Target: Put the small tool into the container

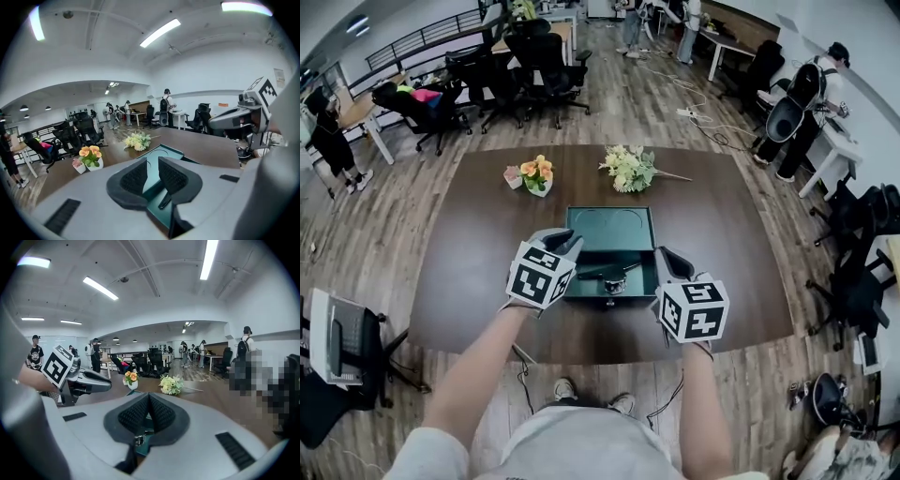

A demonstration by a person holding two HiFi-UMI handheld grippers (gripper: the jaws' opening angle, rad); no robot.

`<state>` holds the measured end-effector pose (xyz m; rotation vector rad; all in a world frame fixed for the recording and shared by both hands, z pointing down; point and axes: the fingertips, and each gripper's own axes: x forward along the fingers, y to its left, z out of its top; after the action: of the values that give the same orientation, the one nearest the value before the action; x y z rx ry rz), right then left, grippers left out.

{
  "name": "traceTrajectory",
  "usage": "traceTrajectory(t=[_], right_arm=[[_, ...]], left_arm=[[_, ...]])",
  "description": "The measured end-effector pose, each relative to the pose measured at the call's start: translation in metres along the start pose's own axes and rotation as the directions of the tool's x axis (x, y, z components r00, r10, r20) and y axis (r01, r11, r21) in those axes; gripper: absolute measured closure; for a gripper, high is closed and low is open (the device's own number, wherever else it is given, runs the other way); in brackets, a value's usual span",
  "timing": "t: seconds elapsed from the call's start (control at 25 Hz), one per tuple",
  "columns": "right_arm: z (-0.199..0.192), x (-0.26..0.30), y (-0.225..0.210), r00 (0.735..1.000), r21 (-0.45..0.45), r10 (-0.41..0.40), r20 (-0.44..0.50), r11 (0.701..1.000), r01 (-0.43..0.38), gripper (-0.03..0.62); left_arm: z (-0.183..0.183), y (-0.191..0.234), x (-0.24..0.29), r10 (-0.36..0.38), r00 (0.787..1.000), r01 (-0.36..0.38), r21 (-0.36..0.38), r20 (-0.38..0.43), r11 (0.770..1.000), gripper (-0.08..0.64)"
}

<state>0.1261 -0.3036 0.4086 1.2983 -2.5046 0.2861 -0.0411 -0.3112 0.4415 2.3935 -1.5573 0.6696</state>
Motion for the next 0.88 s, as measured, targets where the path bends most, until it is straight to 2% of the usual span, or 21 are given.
traceTrajectory(t=[0.32,0.52,0.88], right_arm=[[0.014,0.004,0.003,0.999,-0.019,0.011,0.038,1.000,-0.010,0.588],[0.019,0.002,0.003,0.998,-0.031,0.012,0.067,0.999,-0.010,0.588],[0.024,-0.003,0.004,0.996,-0.052,0.006,0.088,0.999,-0.001,0.588]], left_arm=[[0.005,0.023,-0.036,0.099,0.992,-0.094,-0.061,0.075,0.994,0.500],[0.005,0.033,-0.055,0.147,0.983,-0.131,-0.134,0.114,0.982,0.544],[0.011,0.044,-0.074,0.210,0.966,-0.190,-0.134,0.150,0.972,0.563]])
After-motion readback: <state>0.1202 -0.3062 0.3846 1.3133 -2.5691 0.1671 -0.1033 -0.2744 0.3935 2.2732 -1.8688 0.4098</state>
